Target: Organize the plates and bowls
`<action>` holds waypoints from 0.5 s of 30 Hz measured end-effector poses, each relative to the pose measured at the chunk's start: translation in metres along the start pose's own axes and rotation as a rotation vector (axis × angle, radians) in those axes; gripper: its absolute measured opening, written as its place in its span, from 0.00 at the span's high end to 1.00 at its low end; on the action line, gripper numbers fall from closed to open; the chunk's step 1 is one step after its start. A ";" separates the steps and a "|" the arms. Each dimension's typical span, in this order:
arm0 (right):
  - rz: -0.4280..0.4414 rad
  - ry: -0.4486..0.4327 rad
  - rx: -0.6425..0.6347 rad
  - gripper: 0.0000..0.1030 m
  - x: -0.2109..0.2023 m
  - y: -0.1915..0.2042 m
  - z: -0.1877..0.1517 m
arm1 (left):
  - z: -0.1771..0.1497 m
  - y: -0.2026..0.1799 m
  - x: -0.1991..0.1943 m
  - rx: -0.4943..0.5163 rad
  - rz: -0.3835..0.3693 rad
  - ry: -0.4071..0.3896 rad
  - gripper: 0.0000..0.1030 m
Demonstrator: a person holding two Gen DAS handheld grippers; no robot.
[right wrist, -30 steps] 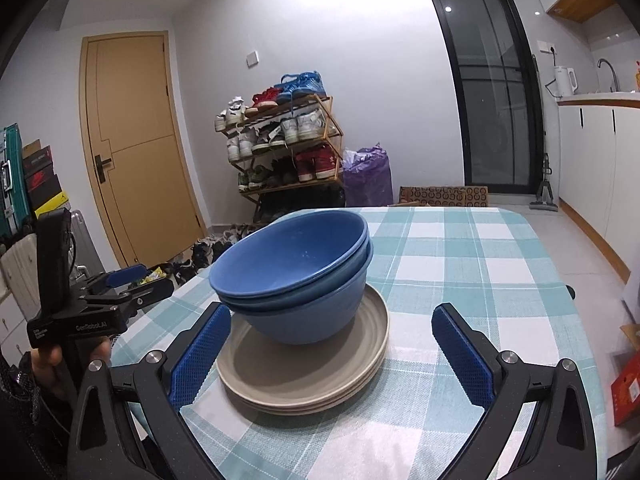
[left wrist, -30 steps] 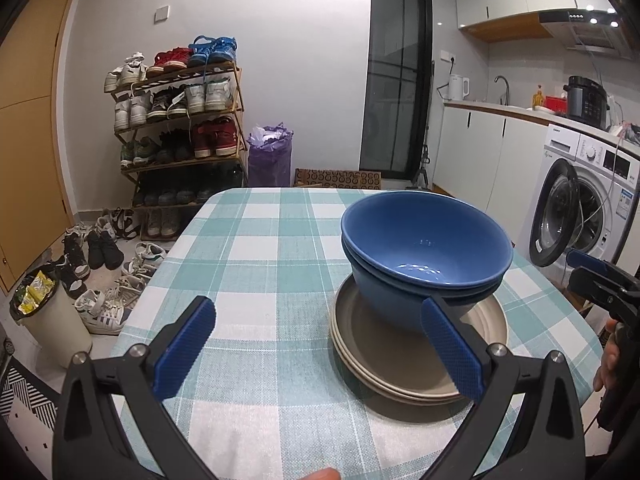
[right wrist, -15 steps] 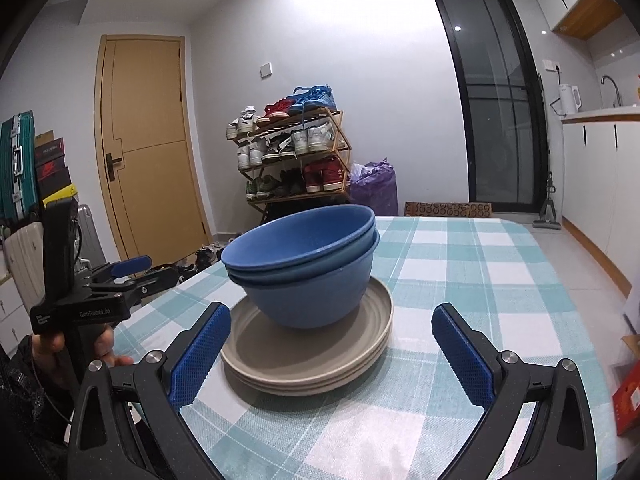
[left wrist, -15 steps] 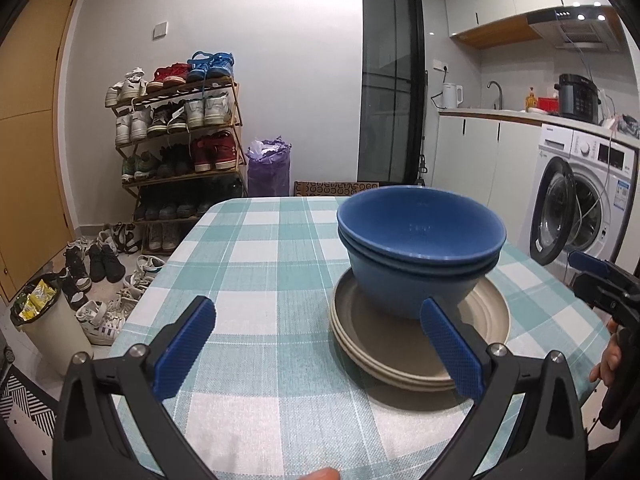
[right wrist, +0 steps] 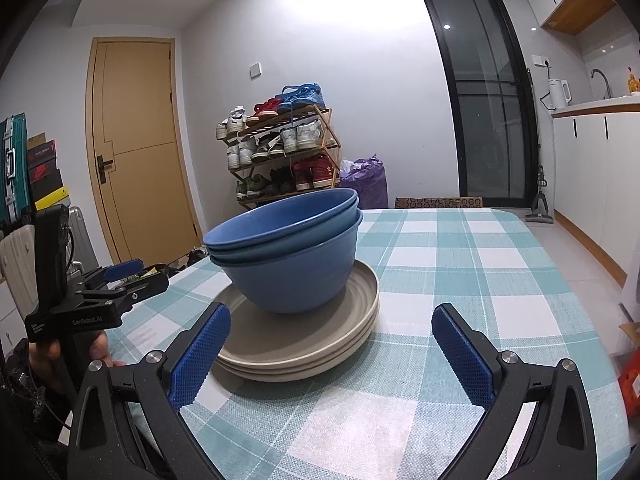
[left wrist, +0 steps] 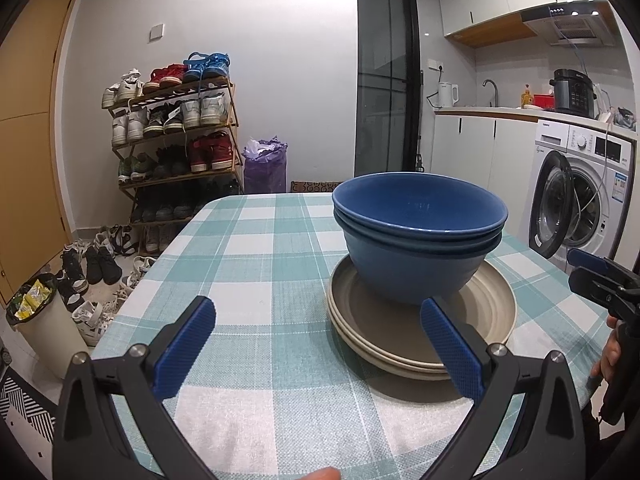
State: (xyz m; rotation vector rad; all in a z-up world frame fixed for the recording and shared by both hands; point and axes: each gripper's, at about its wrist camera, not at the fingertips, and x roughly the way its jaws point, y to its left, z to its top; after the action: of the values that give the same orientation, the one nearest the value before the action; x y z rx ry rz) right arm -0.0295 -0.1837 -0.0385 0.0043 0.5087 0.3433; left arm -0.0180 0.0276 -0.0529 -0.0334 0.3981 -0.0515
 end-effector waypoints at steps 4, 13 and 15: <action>0.004 0.007 -0.006 0.01 0.003 0.001 -0.004 | -0.004 0.003 0.002 -0.016 -0.007 0.000 0.00; 0.004 0.017 -0.032 0.01 0.008 0.006 -0.009 | -0.009 0.002 0.005 -0.016 -0.008 0.007 0.00; 0.004 0.016 -0.030 0.01 0.007 0.006 -0.009 | -0.010 0.003 0.004 -0.018 -0.006 0.009 0.00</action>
State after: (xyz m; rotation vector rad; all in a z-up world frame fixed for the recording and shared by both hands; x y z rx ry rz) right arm -0.0296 -0.1765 -0.0491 -0.0269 0.5194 0.3554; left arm -0.0176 0.0300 -0.0639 -0.0517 0.4070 -0.0536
